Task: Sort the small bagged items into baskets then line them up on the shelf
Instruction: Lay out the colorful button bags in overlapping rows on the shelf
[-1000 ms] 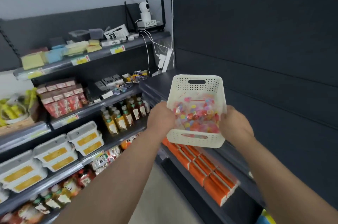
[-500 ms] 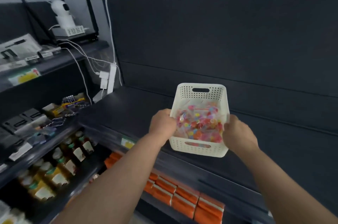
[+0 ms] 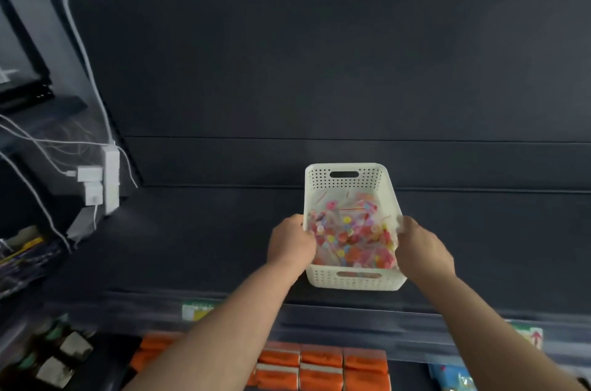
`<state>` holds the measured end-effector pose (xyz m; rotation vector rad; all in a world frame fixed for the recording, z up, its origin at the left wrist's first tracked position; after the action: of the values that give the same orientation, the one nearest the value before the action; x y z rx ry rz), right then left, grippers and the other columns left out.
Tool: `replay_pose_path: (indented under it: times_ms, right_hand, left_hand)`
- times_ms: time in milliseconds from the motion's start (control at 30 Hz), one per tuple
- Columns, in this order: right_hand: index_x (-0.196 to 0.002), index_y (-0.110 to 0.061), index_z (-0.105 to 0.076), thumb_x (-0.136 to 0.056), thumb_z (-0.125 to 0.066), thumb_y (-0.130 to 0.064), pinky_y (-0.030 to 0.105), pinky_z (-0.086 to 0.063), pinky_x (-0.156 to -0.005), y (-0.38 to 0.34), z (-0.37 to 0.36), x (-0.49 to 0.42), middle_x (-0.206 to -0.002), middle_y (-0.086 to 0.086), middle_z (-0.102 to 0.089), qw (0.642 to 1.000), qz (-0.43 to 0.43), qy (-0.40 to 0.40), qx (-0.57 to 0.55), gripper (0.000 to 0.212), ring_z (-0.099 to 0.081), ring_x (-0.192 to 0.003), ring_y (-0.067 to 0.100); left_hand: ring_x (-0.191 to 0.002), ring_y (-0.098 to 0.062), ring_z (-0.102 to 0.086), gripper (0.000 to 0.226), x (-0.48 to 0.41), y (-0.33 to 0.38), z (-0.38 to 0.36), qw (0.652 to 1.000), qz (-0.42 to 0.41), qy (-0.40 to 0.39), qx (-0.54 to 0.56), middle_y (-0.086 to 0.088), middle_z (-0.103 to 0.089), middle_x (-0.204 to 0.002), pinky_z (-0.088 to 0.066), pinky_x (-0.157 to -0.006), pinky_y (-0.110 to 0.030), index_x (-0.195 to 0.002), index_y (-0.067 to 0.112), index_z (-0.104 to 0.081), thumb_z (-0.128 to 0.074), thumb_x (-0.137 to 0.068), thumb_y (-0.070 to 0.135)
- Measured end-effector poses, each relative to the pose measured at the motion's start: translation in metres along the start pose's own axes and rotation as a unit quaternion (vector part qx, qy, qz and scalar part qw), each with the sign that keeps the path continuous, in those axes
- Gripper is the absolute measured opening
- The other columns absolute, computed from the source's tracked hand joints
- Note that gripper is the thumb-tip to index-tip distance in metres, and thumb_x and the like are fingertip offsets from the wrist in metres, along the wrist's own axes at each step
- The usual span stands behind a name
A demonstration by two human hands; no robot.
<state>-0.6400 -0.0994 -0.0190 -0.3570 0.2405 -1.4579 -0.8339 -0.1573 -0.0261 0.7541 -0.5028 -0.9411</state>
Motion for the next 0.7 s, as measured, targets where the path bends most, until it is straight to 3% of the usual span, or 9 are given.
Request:
replay_pose_path:
  times_ms: [100, 267, 300, 367, 433, 533, 700]
  right_hand:
    - [-0.124, -0.018, -0.044, -0.086, -0.036, -0.003, 0.030, -0.039, -0.057, 0.006, 0.001, -0.005, -0.075, -0.004, -0.048, 1.000, -0.019, -0.006, 0.002, 0.041, -0.052, -0.072, 0.021]
    - [-0.126, -0.019, -0.043, -0.087, -0.036, -0.005, 0.029, -0.039, -0.057, 0.017, 0.001, -0.014, -0.076, -0.005, -0.050, 1.000, -0.024, -0.005, -0.012, 0.042, -0.053, -0.072, 0.021]
    - [-0.130, -0.019, -0.040, -0.089, -0.038, -0.009, 0.030, -0.039, -0.060, 0.016, 0.003, -0.015, -0.083, -0.004, -0.053, 1.000, -0.023, -0.003, -0.010, 0.042, -0.054, -0.078, 0.022]
    - [-0.143, -0.019, -0.028, -0.096, -0.041, -0.019, 0.034, -0.043, -0.074, 0.010, 0.007, -0.018, -0.118, 0.000, -0.056, 1.000, 0.004, 0.026, 0.000, 0.049, -0.054, -0.105, 0.023]
    - [-0.146, -0.023, -0.029, -0.097, -0.044, -0.021, 0.037, -0.041, -0.091, 0.002, 0.013, -0.026, -0.139, -0.002, -0.047, 0.994, 0.064, 0.087, 0.013, 0.052, -0.045, -0.124, 0.021]
    - [-0.133, -0.030, -0.049, -0.092, -0.048, -0.009, 0.032, -0.050, -0.082, -0.007, 0.015, -0.042, -0.123, -0.007, -0.060, 0.984, 0.129, 0.125, 0.001, 0.046, -0.054, -0.111, 0.016]
    - [-0.128, -0.030, -0.053, -0.090, -0.047, -0.005, 0.030, -0.053, -0.072, 0.001, 0.008, -0.048, -0.110, -0.004, -0.065, 0.991, 0.116, 0.060, 0.003, 0.046, -0.064, -0.090, 0.018]
  left_hand:
    - [-0.087, -0.013, -0.065, 0.022, -0.004, 0.002, -0.008, 1.000, -0.004, -0.017, -0.003, 0.003, -0.067, -0.103, -0.057, -0.070, -0.031, -0.112, 0.021, -0.064, -0.048, -0.097, 0.018]
    - [-0.087, -0.010, -0.065, 0.021, -0.014, 0.001, -0.015, 0.999, -0.017, -0.033, -0.019, 0.005, -0.068, -0.106, -0.059, -0.073, -0.036, -0.114, 0.021, -0.061, -0.054, -0.095, 0.026]
    - [-0.092, -0.012, -0.064, 0.028, -0.018, 0.005, -0.014, 0.998, -0.020, -0.020, -0.057, 0.005, -0.066, -0.112, -0.058, -0.072, -0.035, -0.119, 0.020, -0.056, -0.056, -0.094, 0.033]
    - [-0.111, -0.018, -0.055, 0.047, -0.029, 0.017, -0.010, 0.983, -0.050, 0.033, -0.173, 0.002, -0.057, -0.126, -0.052, -0.077, -0.034, -0.132, 0.020, -0.047, -0.058, -0.092, 0.043]
    - [-0.120, -0.019, -0.046, 0.045, -0.039, 0.038, -0.011, 0.961, -0.122, 0.068, -0.240, 0.003, -0.053, -0.131, -0.049, -0.084, -0.033, -0.134, 0.023, -0.049, -0.058, -0.093, 0.039]
    - [-0.114, -0.016, -0.053, 0.028, -0.047, 0.062, -0.026, 0.949, -0.200, 0.014, -0.244, 0.007, -0.063, -0.123, -0.050, -0.087, -0.034, -0.123, 0.027, -0.061, -0.055, -0.096, 0.025]
    - [-0.121, -0.022, -0.049, 0.044, -0.056, 0.079, -0.060, 0.922, -0.202, -0.097, -0.317, 0.000, -0.059, -0.127, -0.048, -0.094, -0.037, -0.136, 0.030, -0.051, -0.048, -0.097, 0.009]
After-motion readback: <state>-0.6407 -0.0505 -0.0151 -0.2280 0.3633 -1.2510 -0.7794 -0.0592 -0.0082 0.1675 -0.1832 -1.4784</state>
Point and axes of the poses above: each hand's wrist, its own x-axis away from the middle knuckle, its own z-axis out of the back of the hand, y = z × x, the point moved 2 cm from there along -x, towards the middle knuckle
